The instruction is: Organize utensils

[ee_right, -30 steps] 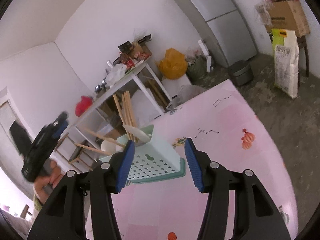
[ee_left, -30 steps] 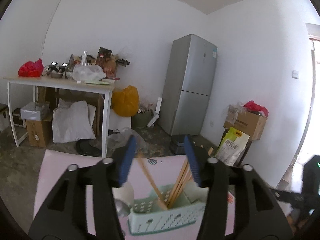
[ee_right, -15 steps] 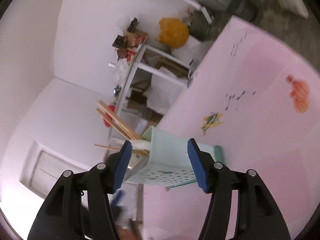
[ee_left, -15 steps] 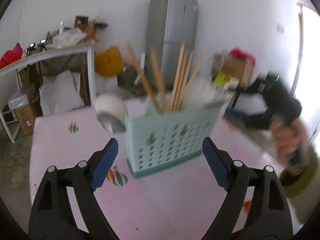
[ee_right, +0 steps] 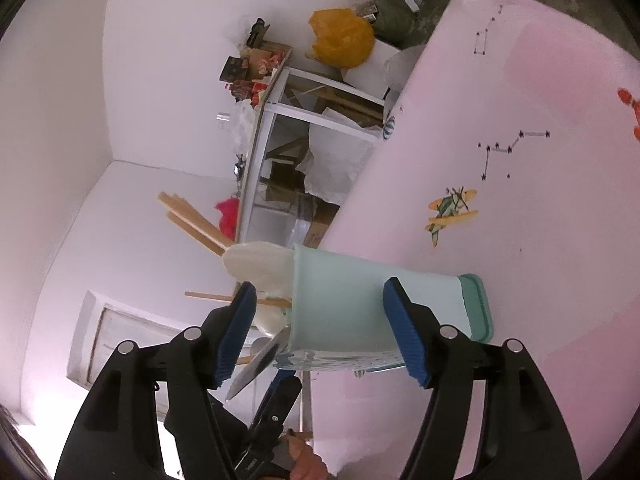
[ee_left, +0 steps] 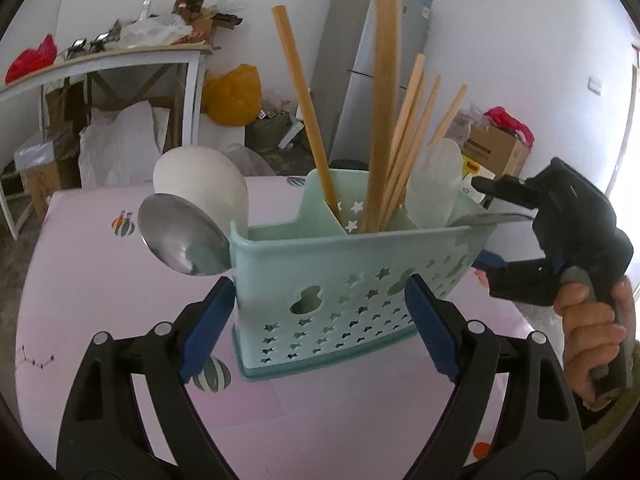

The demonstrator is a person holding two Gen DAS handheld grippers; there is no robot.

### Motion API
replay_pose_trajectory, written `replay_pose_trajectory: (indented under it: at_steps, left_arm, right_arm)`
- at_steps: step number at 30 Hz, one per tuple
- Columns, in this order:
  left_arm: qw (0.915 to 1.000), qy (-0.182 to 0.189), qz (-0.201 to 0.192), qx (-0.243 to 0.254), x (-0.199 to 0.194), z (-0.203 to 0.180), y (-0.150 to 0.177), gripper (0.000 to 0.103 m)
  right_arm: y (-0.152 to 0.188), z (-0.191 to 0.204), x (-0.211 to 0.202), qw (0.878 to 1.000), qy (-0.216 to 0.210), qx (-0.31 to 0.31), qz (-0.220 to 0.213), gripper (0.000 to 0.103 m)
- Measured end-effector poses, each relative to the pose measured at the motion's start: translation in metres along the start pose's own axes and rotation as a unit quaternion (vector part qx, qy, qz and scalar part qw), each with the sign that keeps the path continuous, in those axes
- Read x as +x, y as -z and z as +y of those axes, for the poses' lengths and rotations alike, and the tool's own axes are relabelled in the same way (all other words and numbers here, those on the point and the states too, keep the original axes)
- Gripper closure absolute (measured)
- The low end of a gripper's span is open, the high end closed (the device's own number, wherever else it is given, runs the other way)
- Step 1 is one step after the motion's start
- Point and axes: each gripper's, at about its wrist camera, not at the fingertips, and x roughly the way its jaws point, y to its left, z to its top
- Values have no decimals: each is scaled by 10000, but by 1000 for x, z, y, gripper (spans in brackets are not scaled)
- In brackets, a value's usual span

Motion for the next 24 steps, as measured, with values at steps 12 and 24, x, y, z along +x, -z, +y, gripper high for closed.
replay_pose_trajectory:
  at_steps: [12, 24]
  left_arm:
    - [9987, -384, 155, -302, -58, 18, 22, 21]
    - [9967, -573, 75, -567, -125, 22, 60, 21]
  right_arm:
    - [64, 15, 10, 9992, 14, 168, 366, 38]
    - [116, 37, 8, 9972, 217, 6, 716, 38]
